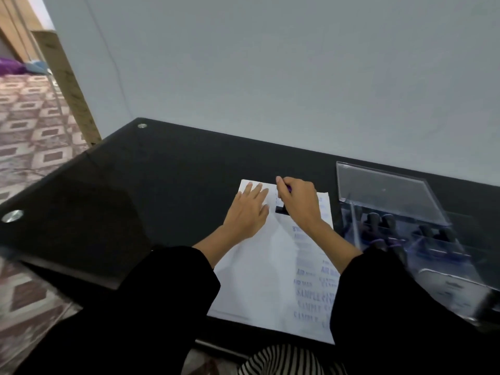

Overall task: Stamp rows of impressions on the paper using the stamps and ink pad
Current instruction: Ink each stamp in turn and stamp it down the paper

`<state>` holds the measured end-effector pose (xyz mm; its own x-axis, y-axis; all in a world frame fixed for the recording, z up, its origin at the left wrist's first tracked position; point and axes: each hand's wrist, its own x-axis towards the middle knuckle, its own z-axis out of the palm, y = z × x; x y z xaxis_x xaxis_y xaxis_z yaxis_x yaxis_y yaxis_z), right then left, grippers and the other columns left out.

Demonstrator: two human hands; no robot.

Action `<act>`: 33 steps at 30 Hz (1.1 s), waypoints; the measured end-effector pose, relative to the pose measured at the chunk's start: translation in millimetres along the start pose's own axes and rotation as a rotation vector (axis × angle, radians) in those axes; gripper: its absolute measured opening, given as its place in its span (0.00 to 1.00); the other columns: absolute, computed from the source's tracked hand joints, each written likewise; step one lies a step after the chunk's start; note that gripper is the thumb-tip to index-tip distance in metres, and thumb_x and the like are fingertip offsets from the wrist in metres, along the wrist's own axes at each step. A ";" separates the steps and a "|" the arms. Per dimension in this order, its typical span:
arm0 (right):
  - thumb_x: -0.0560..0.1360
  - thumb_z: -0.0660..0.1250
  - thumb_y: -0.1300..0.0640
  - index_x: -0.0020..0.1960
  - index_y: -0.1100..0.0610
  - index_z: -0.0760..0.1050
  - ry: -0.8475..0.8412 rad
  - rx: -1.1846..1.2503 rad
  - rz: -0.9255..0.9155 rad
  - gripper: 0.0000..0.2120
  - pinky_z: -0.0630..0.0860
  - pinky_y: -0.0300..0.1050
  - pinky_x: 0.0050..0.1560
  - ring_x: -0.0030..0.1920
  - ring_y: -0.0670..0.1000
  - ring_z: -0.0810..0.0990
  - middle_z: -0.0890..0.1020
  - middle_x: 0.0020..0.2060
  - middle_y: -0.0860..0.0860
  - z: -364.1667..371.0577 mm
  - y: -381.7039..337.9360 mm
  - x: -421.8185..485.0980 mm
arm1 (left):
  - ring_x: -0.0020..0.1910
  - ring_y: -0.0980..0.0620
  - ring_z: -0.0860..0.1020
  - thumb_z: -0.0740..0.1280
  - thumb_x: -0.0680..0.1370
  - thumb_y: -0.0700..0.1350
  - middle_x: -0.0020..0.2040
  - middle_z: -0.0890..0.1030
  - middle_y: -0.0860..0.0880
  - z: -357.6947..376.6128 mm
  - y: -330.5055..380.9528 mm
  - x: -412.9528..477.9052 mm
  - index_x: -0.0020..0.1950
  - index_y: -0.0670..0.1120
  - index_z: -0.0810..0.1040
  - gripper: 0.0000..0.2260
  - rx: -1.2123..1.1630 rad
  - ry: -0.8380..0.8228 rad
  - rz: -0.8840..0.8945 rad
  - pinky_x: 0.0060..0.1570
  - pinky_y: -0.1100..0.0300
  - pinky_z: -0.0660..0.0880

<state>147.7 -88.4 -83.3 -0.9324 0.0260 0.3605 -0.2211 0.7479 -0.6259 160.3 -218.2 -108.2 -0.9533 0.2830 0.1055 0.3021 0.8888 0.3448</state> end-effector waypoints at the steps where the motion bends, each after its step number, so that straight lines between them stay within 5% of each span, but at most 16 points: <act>1: 0.80 0.58 0.53 0.38 0.67 0.76 -0.002 -0.002 0.001 0.20 0.69 0.37 0.33 0.31 0.52 0.75 0.80 0.33 0.60 1.7 1.0 -0.1 | 0.77 0.48 0.49 0.50 0.83 0.48 0.78 0.53 0.47 2.9 -0.4 -0.4 0.77 0.45 0.54 0.22 0.011 -0.025 -0.007 0.75 0.52 0.49; 6: 0.79 0.59 0.52 0.40 0.67 0.77 -0.009 0.000 0.018 0.20 0.77 0.49 0.42 0.37 0.58 0.80 0.81 0.35 0.61 7.9 6.9 0.2 | 0.77 0.48 0.45 0.46 0.83 0.49 0.78 0.48 0.47 15.6 -4.4 -4.2 0.77 0.44 0.49 0.23 0.057 -0.087 -0.005 0.75 0.52 0.44; 13: 0.80 0.59 0.53 0.35 0.59 0.70 -0.016 -0.013 0.032 0.17 0.64 0.31 0.32 0.32 0.48 0.75 0.77 0.30 0.54 15.4 11.3 -4.6 | 0.77 0.48 0.45 0.45 0.83 0.49 0.78 0.48 0.47 21.2 -5.8 -2.9 0.77 0.45 0.48 0.23 0.100 -0.066 -0.006 0.75 0.53 0.43; 18: 0.80 0.58 0.58 0.34 0.59 0.65 0.043 -0.022 -0.028 0.16 0.58 0.31 0.29 0.27 0.43 0.63 0.64 0.26 0.44 20.3 14.0 -11.7 | 0.77 0.48 0.45 0.45 0.83 0.49 0.78 0.48 0.47 21.6 -4.5 -3.7 0.77 0.44 0.48 0.23 0.118 -0.058 -0.014 0.75 0.53 0.43; 33: 0.77 0.60 0.62 0.33 0.60 0.70 0.232 0.017 -0.168 0.13 0.56 0.30 0.29 0.26 0.42 0.61 0.67 0.30 0.50 31.8 18.7 -20.4 | 0.77 0.47 0.46 0.45 0.83 0.49 0.78 0.49 0.46 21.4 -4.5 -5.1 0.77 0.44 0.49 0.23 0.130 -0.040 -0.005 0.76 0.52 0.44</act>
<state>153.5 -96.1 -124.4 -0.7923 0.0552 0.6076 -0.3737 0.7433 -0.5549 163.9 -215.9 -130.2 -0.9547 0.2900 0.0664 0.2974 0.9287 0.2215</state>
